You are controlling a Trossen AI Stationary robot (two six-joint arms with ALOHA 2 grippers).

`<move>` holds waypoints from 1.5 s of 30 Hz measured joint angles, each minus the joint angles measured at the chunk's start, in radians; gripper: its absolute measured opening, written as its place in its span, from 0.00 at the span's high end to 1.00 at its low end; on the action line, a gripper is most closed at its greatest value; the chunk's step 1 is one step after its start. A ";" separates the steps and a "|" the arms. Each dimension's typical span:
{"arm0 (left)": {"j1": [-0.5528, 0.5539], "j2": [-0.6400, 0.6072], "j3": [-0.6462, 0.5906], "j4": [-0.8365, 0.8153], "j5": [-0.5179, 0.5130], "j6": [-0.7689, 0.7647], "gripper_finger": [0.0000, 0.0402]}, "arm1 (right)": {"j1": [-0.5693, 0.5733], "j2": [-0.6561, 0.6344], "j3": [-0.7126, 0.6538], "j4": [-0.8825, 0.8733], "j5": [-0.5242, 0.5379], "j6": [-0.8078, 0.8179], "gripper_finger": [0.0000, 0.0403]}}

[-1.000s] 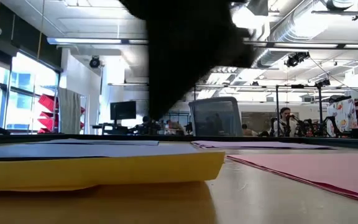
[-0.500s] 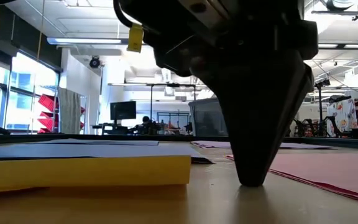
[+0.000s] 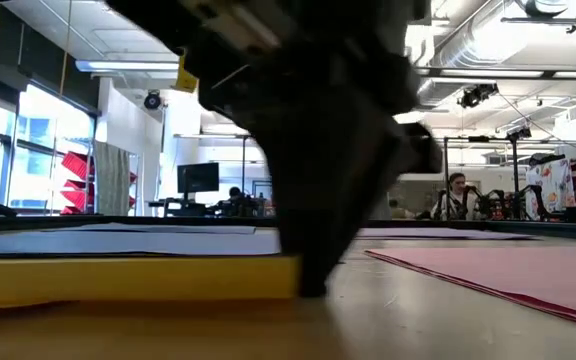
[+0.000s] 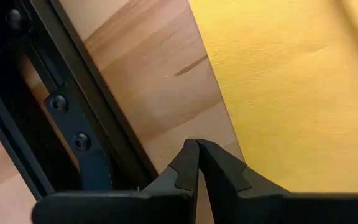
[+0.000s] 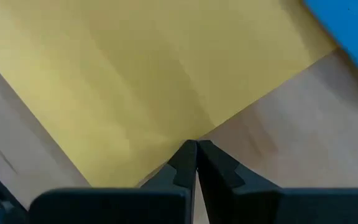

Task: Organize paper
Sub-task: Stack the yellow paper on the bottom left yellow paper

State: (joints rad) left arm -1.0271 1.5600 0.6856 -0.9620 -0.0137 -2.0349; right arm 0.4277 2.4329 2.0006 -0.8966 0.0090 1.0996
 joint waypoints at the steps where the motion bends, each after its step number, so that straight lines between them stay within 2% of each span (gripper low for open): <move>1: 0.000 0.001 0.006 -0.004 -0.007 -0.004 1.00 | -0.007 0.000 0.000 0.011 0.000 0.000 1.00; 6: -0.014 0.004 0.035 0.013 -0.050 -0.013 1.00 | -0.015 0.001 0.000 0.025 0.013 -0.001 1.00; 12: -0.040 0.004 0.107 0.133 -0.114 -0.031 1.00 | -0.009 -0.009 0.001 -0.006 0.022 0.026 1.00; 17: -0.040 -0.002 0.193 -0.032 -0.094 -0.038 1.00 | 0.014 -0.015 0.001 -0.037 0.016 0.105 1.00; 20: -0.039 -0.004 0.241 -0.218 -0.089 -0.040 1.00 | 0.029 -0.022 0.001 -0.050 0.000 0.126 1.00; 22: -0.039 -0.007 0.252 -0.278 -0.089 -0.042 1.00 | 0.038 -0.031 0.000 -0.060 -0.009 0.138 1.00; 26: -0.038 -0.005 0.211 -0.263 -0.108 -0.033 1.00 | 0.040 -0.053 0.000 -0.102 0.000 0.141 1.00; 31: -0.038 -0.001 0.093 -0.064 -0.107 -0.065 1.00 | 0.022 -0.045 -0.035 -0.115 0.001 0.125 1.00; 35: -0.038 -0.009 0.018 0.072 -0.126 -0.080 1.00 | 0.007 -0.053 -0.098 -0.008 -0.015 0.099 1.00; 38: -0.034 -0.008 0.016 0.066 -0.126 -0.059 1.00 | 0.004 -0.054 -0.116 0.066 -0.013 0.088 1.00; 45: -0.035 -0.008 0.044 0.007 -0.127 0.006 1.00 | 0.014 -0.047 -0.108 0.141 0.095 0.094 1.00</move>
State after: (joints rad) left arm -1.0618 1.5521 0.7299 -0.9554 -0.1403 -2.0288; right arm 0.4414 2.3862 1.8925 -0.7551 0.1045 1.1937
